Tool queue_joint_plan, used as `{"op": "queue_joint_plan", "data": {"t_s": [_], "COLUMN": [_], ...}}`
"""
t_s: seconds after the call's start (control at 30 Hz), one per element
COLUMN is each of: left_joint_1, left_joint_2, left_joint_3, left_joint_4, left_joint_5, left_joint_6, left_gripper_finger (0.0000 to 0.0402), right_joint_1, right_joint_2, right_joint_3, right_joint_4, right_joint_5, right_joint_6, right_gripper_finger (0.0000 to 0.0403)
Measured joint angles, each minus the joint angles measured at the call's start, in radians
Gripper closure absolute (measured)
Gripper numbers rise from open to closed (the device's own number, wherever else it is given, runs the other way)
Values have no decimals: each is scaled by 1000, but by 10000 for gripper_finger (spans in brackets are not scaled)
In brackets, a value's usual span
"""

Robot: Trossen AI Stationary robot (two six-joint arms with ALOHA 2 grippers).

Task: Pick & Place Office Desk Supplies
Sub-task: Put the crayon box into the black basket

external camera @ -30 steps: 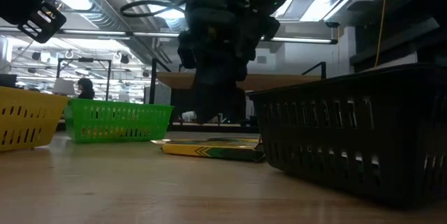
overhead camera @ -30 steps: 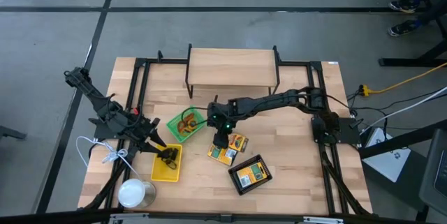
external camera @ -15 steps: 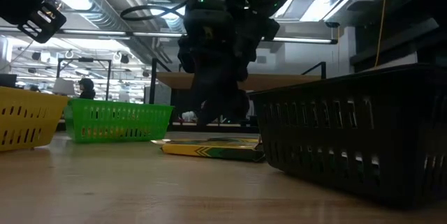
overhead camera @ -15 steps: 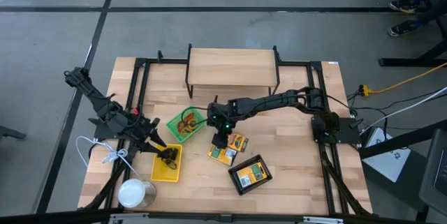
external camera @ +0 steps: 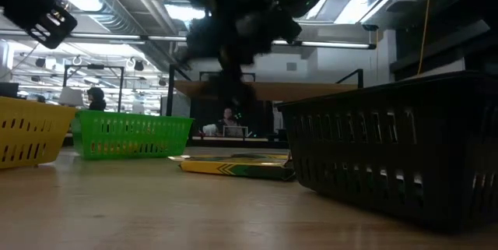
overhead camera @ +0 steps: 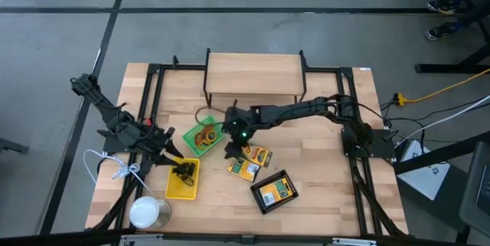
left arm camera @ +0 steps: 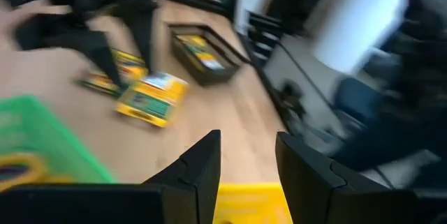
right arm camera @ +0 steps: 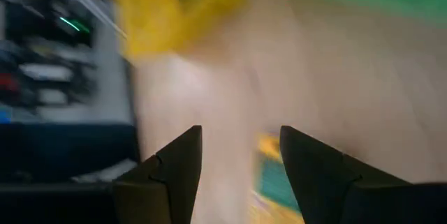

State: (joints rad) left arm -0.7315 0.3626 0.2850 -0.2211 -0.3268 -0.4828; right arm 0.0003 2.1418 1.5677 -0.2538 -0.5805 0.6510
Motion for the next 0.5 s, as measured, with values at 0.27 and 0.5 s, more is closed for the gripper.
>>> {"op": "queue_joint_plan", "data": {"t_s": [0.27,0.5], "left_joint_1": [1,0], "left_joint_2": [0,-1], "left_joint_3": [0,0], "left_joint_4": [165,420], "left_joint_5": [-481,-525], "left_joint_6": [-11,-7], "left_gripper_finger": [270,270], "right_joint_1": [1,1], "right_joint_2": [-198,-378], "right_joint_3": [0,2], "right_joint_4": [157,146], "right_joint_5": [153,351], "right_joint_6": [100,94], "right_gripper_finger": [208,208]}}
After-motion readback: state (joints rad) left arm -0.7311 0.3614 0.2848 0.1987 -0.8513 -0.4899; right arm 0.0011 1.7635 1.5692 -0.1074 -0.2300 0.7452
